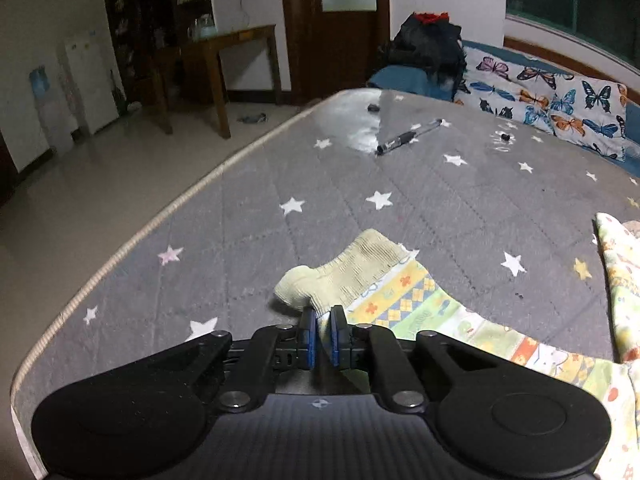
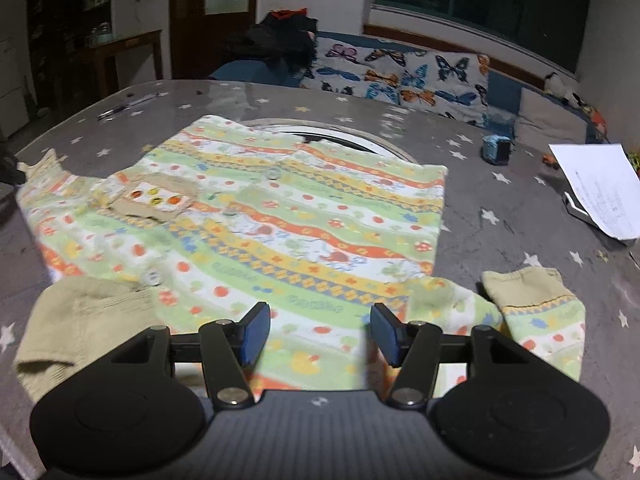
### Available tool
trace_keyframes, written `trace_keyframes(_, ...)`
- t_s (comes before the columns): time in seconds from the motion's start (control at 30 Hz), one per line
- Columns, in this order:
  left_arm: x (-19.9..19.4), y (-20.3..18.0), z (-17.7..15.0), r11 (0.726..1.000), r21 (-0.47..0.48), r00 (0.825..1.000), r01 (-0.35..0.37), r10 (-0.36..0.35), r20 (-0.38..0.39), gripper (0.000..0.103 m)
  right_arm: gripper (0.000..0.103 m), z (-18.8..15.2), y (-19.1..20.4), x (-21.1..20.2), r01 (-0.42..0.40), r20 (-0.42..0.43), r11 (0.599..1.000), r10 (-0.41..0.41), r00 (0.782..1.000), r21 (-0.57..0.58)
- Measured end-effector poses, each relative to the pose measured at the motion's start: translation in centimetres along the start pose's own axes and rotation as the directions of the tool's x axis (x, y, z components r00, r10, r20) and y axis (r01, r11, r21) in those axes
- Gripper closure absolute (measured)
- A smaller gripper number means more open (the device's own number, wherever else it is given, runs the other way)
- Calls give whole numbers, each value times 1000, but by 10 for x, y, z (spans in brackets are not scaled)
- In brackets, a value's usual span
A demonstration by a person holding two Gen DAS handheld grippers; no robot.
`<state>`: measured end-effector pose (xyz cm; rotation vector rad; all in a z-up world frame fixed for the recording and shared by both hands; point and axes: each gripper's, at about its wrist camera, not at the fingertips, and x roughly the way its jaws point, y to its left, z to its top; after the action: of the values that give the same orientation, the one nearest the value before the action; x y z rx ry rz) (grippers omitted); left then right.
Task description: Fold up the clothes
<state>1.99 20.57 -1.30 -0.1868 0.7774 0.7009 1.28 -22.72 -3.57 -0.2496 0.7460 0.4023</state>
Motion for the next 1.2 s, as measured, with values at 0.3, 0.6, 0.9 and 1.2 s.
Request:
trace_keyframes(0.3,-18,-1,-8,995,72,997,-71,71,6,92,44,1,52,-11,-146,1,983,147,989,-110)
trace_keyframes(0.6,-28,1,6,998,31,998,-62,61,21,91,45,6,97,-35,-200,59,943,223,973,-266)
trace_keyframes(0.9,-47,7,28,1000,-17,998,12,-11,60,94,93,-7,135,-31,-222,-3,890,241,970,-398)
trace_keyframes(1.2,-37,14,17,998,49,1000,-26,26,0,87,80,22,88,-50,-433,-97,870,422,902,-235)
